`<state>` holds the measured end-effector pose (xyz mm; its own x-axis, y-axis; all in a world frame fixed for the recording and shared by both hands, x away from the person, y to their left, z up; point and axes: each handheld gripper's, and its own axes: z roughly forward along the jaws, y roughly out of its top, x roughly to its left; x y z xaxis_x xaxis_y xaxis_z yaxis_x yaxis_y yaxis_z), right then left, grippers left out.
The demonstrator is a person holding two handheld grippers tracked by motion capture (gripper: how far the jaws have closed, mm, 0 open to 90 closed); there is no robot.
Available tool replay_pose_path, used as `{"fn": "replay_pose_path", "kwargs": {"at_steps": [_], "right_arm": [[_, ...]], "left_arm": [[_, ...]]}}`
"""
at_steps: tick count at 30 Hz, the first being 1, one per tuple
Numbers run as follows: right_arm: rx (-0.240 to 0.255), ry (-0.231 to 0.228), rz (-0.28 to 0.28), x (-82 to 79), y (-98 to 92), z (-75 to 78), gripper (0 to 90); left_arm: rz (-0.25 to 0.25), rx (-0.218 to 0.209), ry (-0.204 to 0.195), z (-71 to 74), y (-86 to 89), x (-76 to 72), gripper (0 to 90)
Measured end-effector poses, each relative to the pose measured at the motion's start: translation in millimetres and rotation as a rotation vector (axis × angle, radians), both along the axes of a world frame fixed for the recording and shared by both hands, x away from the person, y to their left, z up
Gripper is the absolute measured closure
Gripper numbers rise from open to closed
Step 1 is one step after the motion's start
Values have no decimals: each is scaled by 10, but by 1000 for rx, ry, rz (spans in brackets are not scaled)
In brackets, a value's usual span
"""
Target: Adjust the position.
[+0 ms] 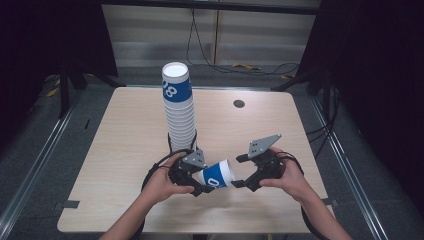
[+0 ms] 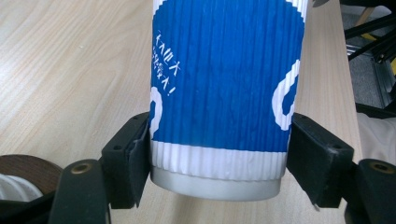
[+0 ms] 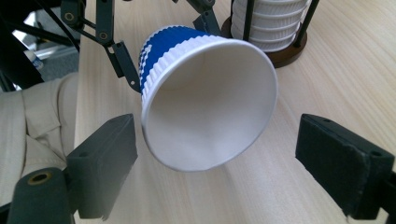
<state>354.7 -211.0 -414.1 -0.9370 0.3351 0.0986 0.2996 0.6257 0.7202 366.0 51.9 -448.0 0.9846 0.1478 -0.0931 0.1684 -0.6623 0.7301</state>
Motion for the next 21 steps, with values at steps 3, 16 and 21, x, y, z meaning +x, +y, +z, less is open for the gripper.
{"fn": "replay_pose_path", "kwargs": {"at_steps": [3, 16, 21], "right_arm": [[7, 1, -24, -1, -35, -40, 117], [64, 13, -50, -22, -104, -125, 117], [98, 1, -55, -27, -100, -128, 117]], "left_arm": [[7, -10, 7, -2, 13, 8, 288], [29, -17, 11, -13, 65, 11, 286], [46, -32, 18, -6, 68, 15, 286]]}}
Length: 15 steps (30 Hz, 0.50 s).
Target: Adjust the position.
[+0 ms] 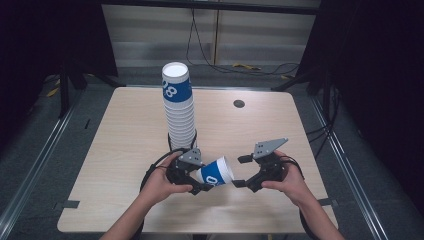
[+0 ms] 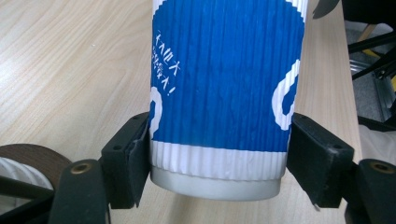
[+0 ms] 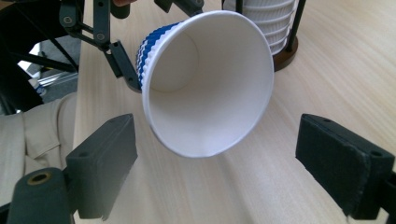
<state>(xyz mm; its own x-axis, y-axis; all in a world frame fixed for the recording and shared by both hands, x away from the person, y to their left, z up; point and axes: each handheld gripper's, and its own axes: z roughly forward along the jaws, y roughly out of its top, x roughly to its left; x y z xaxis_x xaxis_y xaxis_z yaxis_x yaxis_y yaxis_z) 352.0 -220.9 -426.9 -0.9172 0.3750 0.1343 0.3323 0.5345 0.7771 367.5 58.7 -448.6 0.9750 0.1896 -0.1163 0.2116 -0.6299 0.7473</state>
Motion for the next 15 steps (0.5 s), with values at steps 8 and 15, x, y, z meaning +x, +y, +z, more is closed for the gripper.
{"fn": "replay_pose_path", "kwargs": {"at_steps": [8, 15], "right_arm": [[-5, 9, -2, 21, 42, -36, 115], [-6, 4, 15, 33, 106, -21, 106]], "left_arm": [[-4, -22, 0, -2, -11, -9, 286], [-19, -28, -2, 1, -27, -23, 285]]}}
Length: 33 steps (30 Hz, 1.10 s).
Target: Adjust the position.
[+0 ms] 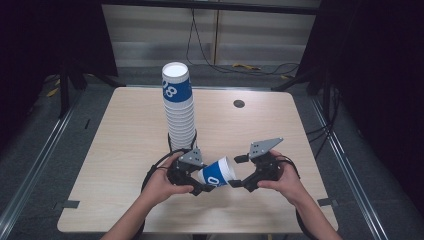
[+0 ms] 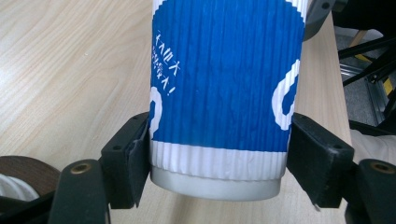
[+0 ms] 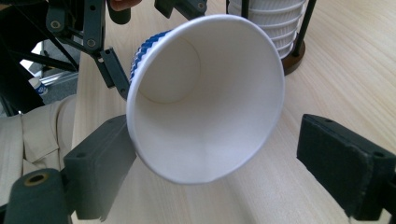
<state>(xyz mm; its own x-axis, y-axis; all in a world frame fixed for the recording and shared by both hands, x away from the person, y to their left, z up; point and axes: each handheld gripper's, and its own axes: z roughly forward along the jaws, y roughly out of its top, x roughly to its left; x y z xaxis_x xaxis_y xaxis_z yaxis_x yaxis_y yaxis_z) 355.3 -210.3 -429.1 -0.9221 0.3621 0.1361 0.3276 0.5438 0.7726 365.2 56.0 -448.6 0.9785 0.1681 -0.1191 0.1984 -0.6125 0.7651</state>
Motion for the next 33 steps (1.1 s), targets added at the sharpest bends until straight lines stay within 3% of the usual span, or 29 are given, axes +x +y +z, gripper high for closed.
{"fn": "replay_pose_path", "kwargs": {"at_steps": [24, 33], "right_arm": [[23, 42, 51, 69, 146, -57, 111], [41, 67, 42, 102, 153, -89, 119]], "left_arm": [[-14, 5, 8, -16, -18, -6, 286], [-9, -1, 7, -33, -14, 2, 286]]}}
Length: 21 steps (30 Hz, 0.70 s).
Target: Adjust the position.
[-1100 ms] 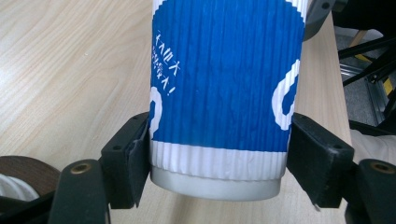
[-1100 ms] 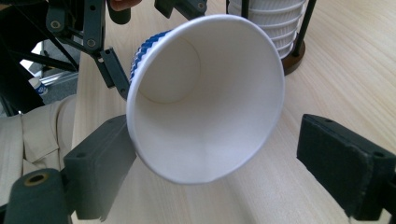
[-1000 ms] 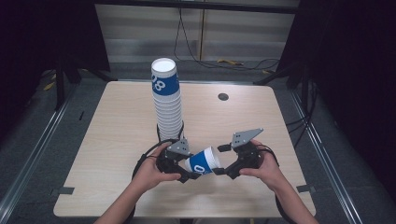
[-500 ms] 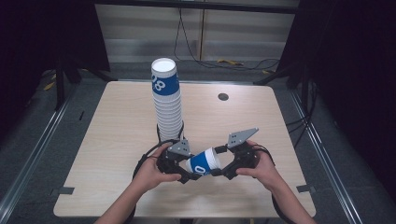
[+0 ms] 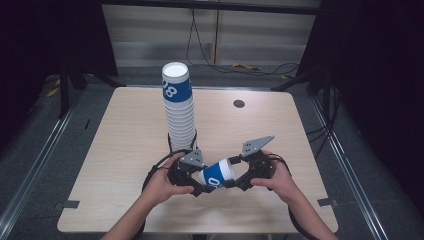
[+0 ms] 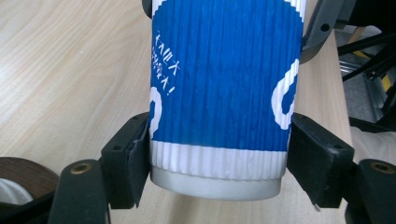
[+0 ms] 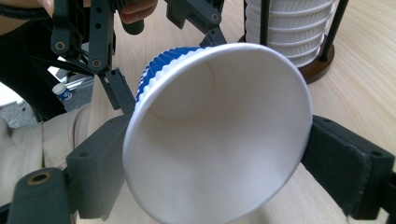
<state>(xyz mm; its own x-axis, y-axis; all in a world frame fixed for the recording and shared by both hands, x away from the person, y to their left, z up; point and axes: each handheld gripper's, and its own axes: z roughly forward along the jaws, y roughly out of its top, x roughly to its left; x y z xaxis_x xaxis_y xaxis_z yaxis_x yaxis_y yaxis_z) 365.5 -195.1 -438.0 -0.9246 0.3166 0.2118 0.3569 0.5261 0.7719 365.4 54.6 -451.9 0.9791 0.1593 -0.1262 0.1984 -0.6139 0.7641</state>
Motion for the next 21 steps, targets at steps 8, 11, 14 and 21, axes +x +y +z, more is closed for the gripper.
{"fn": "replay_pose_path", "kwargs": {"at_steps": [8, 11, 14, 21], "right_arm": [[-31, 11, -4, 5, 23, 38, 150], [-32, 15, -3, 7, 19, 63, 153], [-45, 4, 0, 7, 8, 106, 156], [-83, 6, -21, 30, -38, 149, 157]], "left_arm": [[4, 5, 12, -4, 5, 17, 285], [13, -16, 41, -11, 14, 25, 278], [24, 10, 31, -10, 9, 22, 246], [36, 51, 21, -31, -2, 16, 207]]}}
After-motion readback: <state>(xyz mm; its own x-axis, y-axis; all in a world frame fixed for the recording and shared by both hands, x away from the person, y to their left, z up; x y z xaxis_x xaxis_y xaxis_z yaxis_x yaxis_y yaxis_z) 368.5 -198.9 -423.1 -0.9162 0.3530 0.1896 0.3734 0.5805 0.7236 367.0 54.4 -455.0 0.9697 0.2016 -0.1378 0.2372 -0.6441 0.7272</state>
